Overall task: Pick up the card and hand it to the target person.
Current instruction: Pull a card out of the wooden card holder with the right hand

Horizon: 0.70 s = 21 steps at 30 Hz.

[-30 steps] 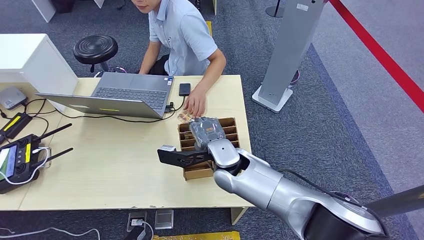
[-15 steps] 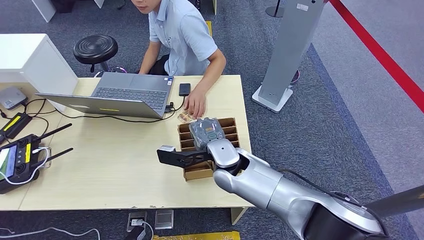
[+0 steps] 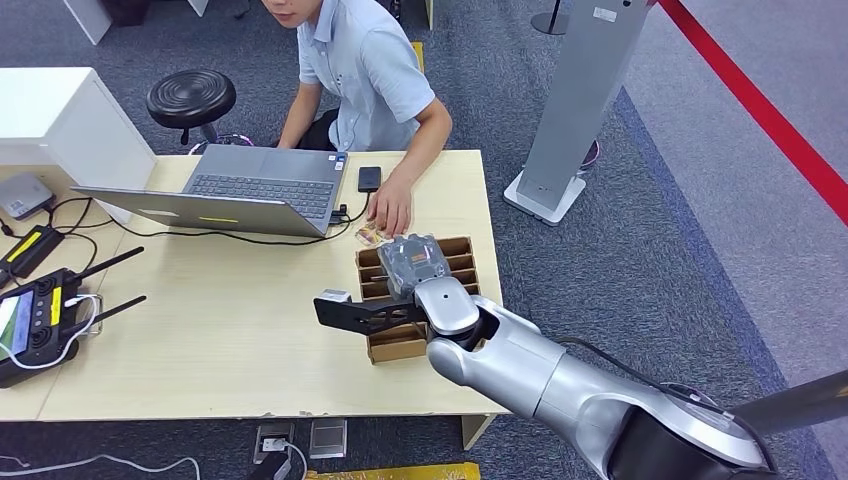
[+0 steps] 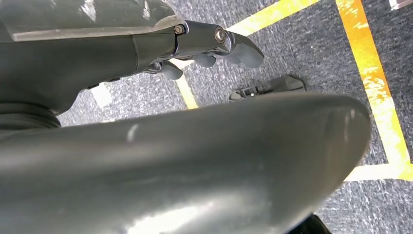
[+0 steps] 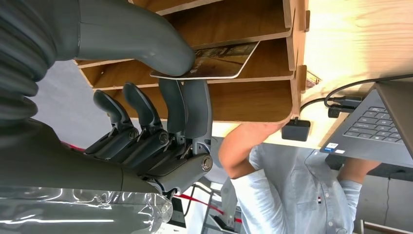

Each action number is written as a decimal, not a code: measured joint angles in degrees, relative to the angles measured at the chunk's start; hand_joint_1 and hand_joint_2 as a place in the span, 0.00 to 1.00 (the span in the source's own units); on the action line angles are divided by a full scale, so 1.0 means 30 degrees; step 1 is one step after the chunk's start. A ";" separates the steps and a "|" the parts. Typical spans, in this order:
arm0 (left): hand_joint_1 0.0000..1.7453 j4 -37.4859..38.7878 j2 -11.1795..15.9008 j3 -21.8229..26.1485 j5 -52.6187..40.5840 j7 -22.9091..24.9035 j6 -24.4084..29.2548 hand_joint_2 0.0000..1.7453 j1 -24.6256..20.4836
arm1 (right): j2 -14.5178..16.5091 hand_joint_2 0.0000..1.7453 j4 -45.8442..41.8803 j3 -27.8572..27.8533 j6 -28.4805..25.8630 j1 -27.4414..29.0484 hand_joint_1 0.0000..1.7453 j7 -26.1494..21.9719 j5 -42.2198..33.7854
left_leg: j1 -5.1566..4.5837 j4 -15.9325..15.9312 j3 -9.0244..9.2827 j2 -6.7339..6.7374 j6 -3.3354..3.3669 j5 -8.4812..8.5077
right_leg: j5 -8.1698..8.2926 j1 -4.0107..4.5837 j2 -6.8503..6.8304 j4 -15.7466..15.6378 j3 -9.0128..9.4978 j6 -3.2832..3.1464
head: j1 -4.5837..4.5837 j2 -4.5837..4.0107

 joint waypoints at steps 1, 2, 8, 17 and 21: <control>0.00 0.0000 0.0000 -0.0005 -0.0033 -0.0044 0.0062 0.00 -0.0003 | 0.0000 1.00 0.0000 0.0000 -0.0011 0.0000 0.90 -0.0002 0.0009 | 0.0000 0.0000 0.0000 0.0000 0.0000 0.0000 | 0.0000 0.0000 0.0000 0.0000 0.0000 0.0000 | 0.0002 0.0000; 0.00 0.0000 0.0000 -0.0007 -0.0022 -0.0086 0.0115 0.00 -0.0007 | 0.0000 1.00 0.0000 0.0000 -0.0016 0.0000 0.90 -0.0002 0.0020 | 0.0000 0.0000 0.0001 0.0000 0.0000 0.0000 | 0.0000 0.0000 0.0000 0.0000 0.0000 0.0000 | 0.0002 0.0000; 0.00 0.0000 0.0000 -0.0007 0.0160 -0.0060 0.0191 0.00 -0.0010 | -0.0005 1.00 0.0000 -0.0007 -0.0106 0.0000 0.90 -0.0031 0.0037 | 0.0000 0.0000 0.0001 0.0000 -0.0001 0.0000 | 0.0000 0.0000 0.0000 0.0001 0.0000 0.0000 | -0.0006 0.0000; 0.00 0.0000 0.0005 -0.0007 0.0457 -0.0186 0.0127 0.00 0.0107 | -0.0546 1.00 -0.1433 -0.0797 -0.0812 -0.0355 0.90 0.0883 -0.1213 | 0.0000 0.0001 0.0001 0.0001 -0.0001 0.0001 | 0.0000 0.0000 0.0001 0.0000 -0.0001 0.0000 | 0.0000 0.0000; 0.00 0.0000 0.0007 -0.0003 0.0631 -0.0315 0.0129 0.00 0.0274 | -0.1264 1.00 -0.3167 -0.1625 -0.1190 -0.0687 0.90 0.1692 -0.1718 | -0.0001 0.0002 0.0006 0.0001 0.0000 0.0001 | 0.0001 -0.0001 0.0000 -0.0001 -0.0001 0.0001 | 0.0007 0.0000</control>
